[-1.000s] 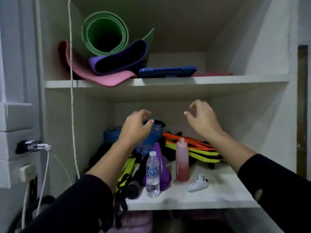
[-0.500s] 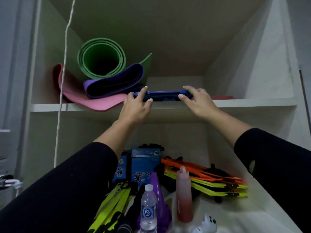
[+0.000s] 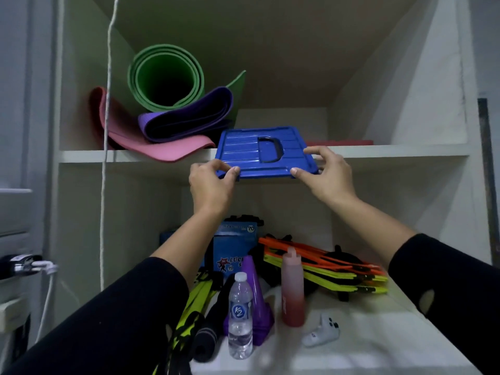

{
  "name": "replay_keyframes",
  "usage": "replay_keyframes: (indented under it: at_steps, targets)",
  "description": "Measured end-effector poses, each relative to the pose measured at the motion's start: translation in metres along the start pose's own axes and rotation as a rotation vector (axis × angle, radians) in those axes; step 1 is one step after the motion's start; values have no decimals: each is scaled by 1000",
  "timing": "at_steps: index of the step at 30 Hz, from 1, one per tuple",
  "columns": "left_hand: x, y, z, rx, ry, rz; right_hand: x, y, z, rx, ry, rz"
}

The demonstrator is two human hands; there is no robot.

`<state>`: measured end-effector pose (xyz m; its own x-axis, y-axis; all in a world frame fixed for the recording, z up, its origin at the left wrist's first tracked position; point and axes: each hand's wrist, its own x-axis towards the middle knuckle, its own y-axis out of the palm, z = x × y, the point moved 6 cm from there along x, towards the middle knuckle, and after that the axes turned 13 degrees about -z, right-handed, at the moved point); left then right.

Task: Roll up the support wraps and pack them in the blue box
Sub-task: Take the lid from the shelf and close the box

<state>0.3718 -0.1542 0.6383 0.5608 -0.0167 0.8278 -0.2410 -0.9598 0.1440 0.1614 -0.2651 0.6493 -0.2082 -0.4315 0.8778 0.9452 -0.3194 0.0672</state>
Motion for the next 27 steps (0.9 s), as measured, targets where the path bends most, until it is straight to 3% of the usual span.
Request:
replay_keyframes:
  at_steps: [5, 9, 17, 21, 27]
  targets:
    - [-46, -29, 7, 28, -40, 140, -51, -19, -7, -32, 101, 160]
    - [-96, -51, 22, 44, -29, 229, -103, -40, -14, -67, 74, 205]
    - [-218, -94, 86, 167, -114, 433, -238, -87, -52, -135, 182, 358]
    - [-281, -116, 118, 224, -196, 537, -309, -109, -77, -178, 286, 410]
    - [-385, -151, 177, 252, -511, 736, -420, -136, -111, -202, 473, 535]
